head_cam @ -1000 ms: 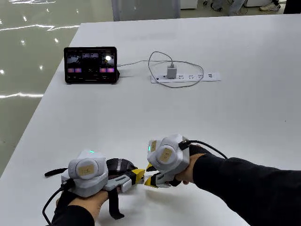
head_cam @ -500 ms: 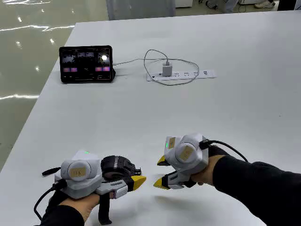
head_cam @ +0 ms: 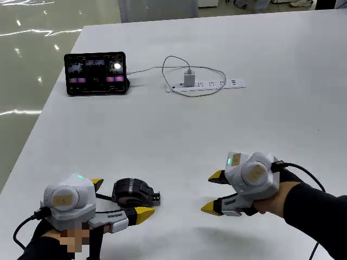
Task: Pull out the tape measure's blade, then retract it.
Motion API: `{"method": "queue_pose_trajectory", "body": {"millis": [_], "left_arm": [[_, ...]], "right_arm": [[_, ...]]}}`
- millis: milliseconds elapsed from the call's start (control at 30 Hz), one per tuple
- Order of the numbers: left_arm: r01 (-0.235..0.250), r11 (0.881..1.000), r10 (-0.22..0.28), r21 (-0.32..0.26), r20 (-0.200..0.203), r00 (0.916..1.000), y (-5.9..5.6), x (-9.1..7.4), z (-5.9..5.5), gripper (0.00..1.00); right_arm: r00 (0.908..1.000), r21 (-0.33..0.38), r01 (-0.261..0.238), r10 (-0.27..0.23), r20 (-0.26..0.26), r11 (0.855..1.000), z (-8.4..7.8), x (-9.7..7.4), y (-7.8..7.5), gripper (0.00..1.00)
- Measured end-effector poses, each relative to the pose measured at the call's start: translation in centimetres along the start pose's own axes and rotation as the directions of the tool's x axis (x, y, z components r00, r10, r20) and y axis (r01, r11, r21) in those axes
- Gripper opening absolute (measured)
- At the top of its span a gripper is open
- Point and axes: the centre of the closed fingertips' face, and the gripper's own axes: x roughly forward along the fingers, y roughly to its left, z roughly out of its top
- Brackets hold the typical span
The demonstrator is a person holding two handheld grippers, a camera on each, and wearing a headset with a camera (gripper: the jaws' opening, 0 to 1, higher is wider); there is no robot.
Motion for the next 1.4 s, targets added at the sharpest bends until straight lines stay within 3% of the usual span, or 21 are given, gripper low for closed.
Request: {"method": "queue_pose_trajectory", "body": {"millis": [133, 300, 500, 567, 633, 833, 1067, 1267, 1400], "left_arm": [[0.007, 0.999, -0.007, 0.045, -0.01, 0.9999, 0.4, -0.8, 0.0, 0.99], [0.022, 0.997, -0.018, 0.08, -0.058, 0.9982, 0.5, -1.6, -0.7, 0.99], [0.04, 0.996, -0.035, 0.078, -0.067, 0.9971, 0.5, -2.3, -1.2, 0.99], [0.047, 0.996, -0.041, 0.08, -0.071, 0.9966, 0.1, -2.7, -1.1, 0.99], [0.056, 0.996, -0.051, 0.072, -0.069, 0.9963, 0.4, -2.8, -1.4, 0.99], [0.056, 0.994, -0.048, 0.089, -0.094, 0.9944, 0.9, -2.9, -2.0, 0.99], [0.069, 0.993, -0.06, 0.094, -0.098, 0.9934, 0.9, -3.2, -1.9, 0.99], [0.073, 0.992, -0.063, 0.1, -0.104, 0.9925, 1.3, -3.7, -2.2, 0.99], [0.062, 0.993, -0.052, 0.098, -0.102, 0.9935, 1.7, -4.0, -2.2, 0.99]], "right_arm": [[0.9996, 0.036, 0.029, -0.03, 0.005, 0.999, -1.3, -1.5, -0.7, 0.43], [0.998, 0.07, 0.06, -0.061, 0.014, 0.996, -2.7, -3.0, -1.3, 0.47], [0.9959, 0.118, 0.084, -0.087, 0.022, 0.989, -4.4, -4.7, -1.6, 0.54], [0.9955, 0.131, 0.087, -0.091, 0.025, 0.987, -5.2, -5.2, -1.6, 0.57], [0.9937, 0.132, 0.108, -0.111, 0.015, 0.985, -6.4, -5.7, -1.9, 0.6], [0.9865, 0.237, 0.139, -0.155, 0.052, 0.962, -7.6, -7.8, -2.8, 0.71], [0.98, 0.258, 0.174, -0.193, 0.05, 0.95, -9.4, -10.0, -3.5, 0.8], [0.9814, 0.265, 0.179, -0.191, 0.02, 0.948, -11.2, -11.0, -2.9, 0.88], [0.9792, 0.277, 0.186, -0.201, 0.026, 0.943, -11.4, -11.5, -2.9, 0.94]]}}
